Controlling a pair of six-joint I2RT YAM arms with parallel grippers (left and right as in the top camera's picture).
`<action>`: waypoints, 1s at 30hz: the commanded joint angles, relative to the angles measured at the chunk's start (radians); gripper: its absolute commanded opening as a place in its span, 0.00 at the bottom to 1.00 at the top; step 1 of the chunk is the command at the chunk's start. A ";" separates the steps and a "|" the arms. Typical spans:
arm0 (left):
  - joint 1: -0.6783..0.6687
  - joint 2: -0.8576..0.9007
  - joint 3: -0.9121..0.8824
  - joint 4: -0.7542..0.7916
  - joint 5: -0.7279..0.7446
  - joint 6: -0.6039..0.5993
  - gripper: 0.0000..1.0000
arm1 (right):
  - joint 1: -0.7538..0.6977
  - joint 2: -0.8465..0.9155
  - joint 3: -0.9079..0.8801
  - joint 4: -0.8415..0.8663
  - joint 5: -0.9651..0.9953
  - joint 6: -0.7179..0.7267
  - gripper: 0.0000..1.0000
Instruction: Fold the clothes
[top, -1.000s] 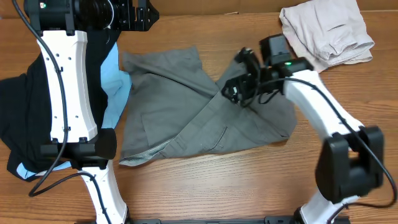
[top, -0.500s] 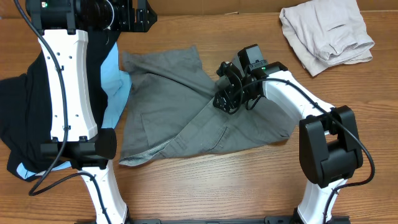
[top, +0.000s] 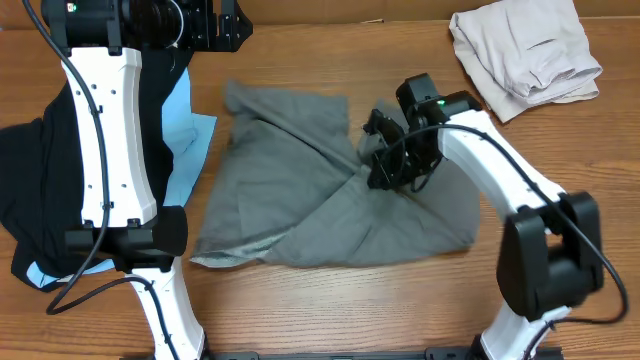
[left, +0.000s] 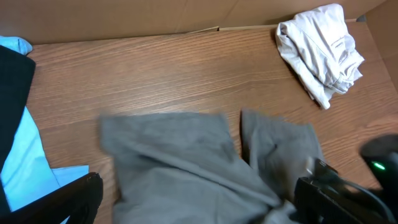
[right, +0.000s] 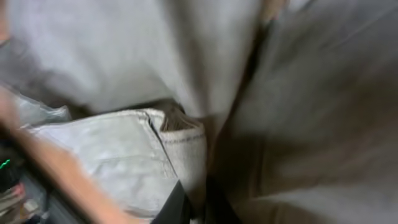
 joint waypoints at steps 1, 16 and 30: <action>-0.008 0.007 0.000 0.004 -0.010 0.021 1.00 | 0.028 -0.085 0.034 -0.113 -0.029 0.019 0.04; -0.008 0.007 0.000 0.004 -0.010 0.021 1.00 | 0.059 -0.087 0.023 -0.173 0.004 0.042 0.38; -0.009 0.007 0.000 -0.001 -0.010 0.021 1.00 | 0.131 -0.086 -0.136 0.032 0.093 0.042 0.45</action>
